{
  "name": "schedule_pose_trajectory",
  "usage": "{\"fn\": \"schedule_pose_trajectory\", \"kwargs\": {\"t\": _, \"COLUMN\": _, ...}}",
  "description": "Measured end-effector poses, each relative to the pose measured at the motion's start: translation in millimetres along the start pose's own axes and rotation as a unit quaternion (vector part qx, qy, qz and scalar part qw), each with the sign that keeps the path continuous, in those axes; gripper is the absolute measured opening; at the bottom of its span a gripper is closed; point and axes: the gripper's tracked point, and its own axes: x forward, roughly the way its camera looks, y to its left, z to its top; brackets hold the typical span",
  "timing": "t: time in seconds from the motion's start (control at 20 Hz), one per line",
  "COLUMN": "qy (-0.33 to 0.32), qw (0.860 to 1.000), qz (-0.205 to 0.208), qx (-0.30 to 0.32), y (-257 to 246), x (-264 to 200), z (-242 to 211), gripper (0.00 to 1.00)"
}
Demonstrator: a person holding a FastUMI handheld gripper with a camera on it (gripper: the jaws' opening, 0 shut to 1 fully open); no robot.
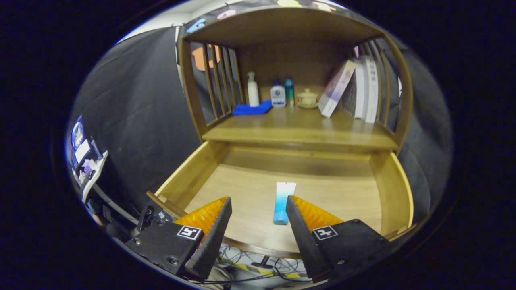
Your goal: Pull open the drawer, take out the items inside it, and place them on the countertop above the cabinet.
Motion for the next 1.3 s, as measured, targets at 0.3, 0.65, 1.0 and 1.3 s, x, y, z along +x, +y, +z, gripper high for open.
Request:
{"fn": "schedule_pose_trajectory", "kwargs": {"t": 0.3, "qy": 0.140, "qw": 0.990, "qz": -0.016, "qx": 0.007, "y": -20, "x": 57, "z": -8, "gripper": 0.86}}
{"fn": "schedule_pose_trajectory", "kwargs": {"t": 0.65, "qy": 0.253, "qw": 0.964, "qz": -0.038, "qx": 0.077, "y": -42, "x": 96, "z": -30, "gripper": 0.82}}
{"fn": "schedule_pose_trajectory", "kwargs": {"t": 1.0, "qy": 0.308, "qw": 0.947, "qz": -0.069, "qx": 0.053, "y": -46, "x": 101, "z": -50, "gripper": 0.71}}
{"fn": "schedule_pose_trajectory", "kwargs": {"t": 1.3, "qy": 0.278, "qw": 0.953, "qz": -0.108, "qx": 0.050, "y": -51, "x": 99, "z": -41, "gripper": 0.45}}
